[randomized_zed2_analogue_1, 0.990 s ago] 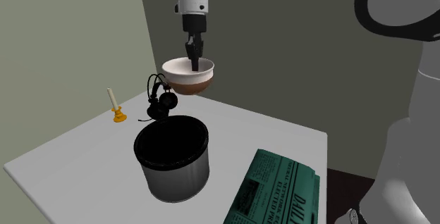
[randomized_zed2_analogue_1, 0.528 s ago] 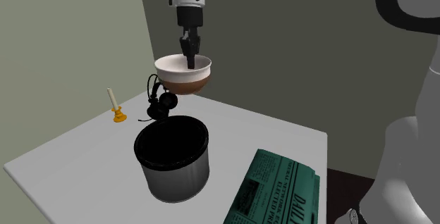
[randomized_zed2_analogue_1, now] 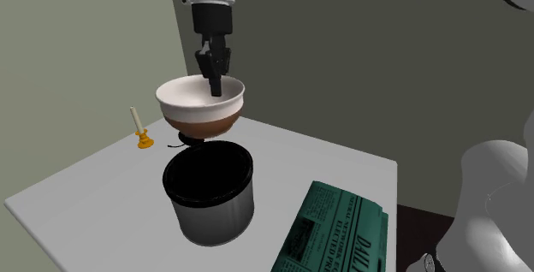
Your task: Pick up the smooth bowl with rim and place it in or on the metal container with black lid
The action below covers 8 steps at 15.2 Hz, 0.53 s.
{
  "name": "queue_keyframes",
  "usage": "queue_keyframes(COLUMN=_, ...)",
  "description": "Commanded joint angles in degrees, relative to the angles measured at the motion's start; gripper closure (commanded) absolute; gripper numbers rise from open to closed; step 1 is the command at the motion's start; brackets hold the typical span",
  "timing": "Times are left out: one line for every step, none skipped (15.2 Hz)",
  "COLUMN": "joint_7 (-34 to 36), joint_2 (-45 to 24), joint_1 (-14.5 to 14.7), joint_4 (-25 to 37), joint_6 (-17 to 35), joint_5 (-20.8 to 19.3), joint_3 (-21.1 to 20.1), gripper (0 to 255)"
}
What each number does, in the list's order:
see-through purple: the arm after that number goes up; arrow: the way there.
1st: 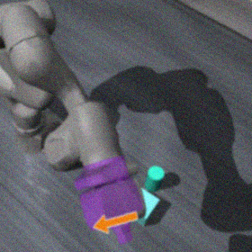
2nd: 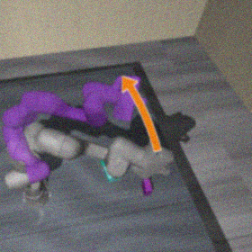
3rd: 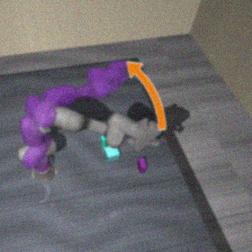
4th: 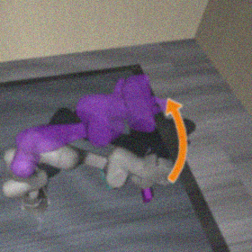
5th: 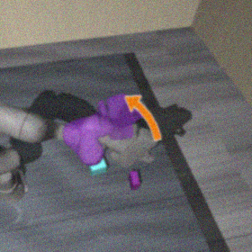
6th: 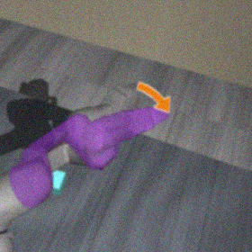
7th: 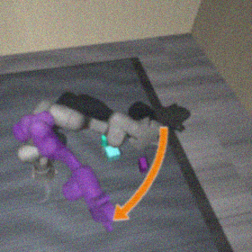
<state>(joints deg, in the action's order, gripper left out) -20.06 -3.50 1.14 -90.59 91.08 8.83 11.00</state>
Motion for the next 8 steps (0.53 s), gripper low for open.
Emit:
queue_keyframes(joint_7=2.57, joint_2=2.07, joint_1=1.38, joint_4=-2.37, joint_6=0.73, joint_5=-0.31, joint_3=-1.16, gripper=255)
queue_keyframes(joint_7=3.02, joint_2=2.31, joint_1=1.61, joint_4=-2.62, joint_6=0.81, joint_5=-0.34, joint_3=-1.4, gripper=255)
queue_keyframes(joint_7=2.94, joint_2=2.44, joint_1=1.62, joint_4=-3.55, joint_6=1.61, joint_5=-0.36, joint_3=-1.42, gripper=255)
queue_keyframes(joint_7=2.86, joint_2=2.56, joint_1=1.63, joint_4=-4.46, joint_6=2.4, joint_5=-0.37, joint_3=-1.44, gripper=255)
queue_keyframes(joint_7=2.77, joint_2=2.66, joint_1=1.65, joint_4=-5.35, joint_6=3.19, joint_5=-0.37, joint_3=-1.45, gripper=255)
queue_keyframes(joint_7=2.68, joint_2=2.74, joint_1=1.66, joint_4=-6.23, joint_6=3.98, joint_5=-0.38, joint_3=-1.47, gripper=255)
queue_keyframes(joint_7=2.59, joint_2=2.81, joint_1=1.68, joint_4=-7.08, joint_6=4.76, joint_5=-0.38, joint_3=-1.48, gripper=255)
queue_keyframes(joint_7=2.5, joint_2=2.87, joint_1=1.69, joint_4=-7.92, joint_6=5.53, joint_5=-0.37, joint_3=-1.49, gripper=255)
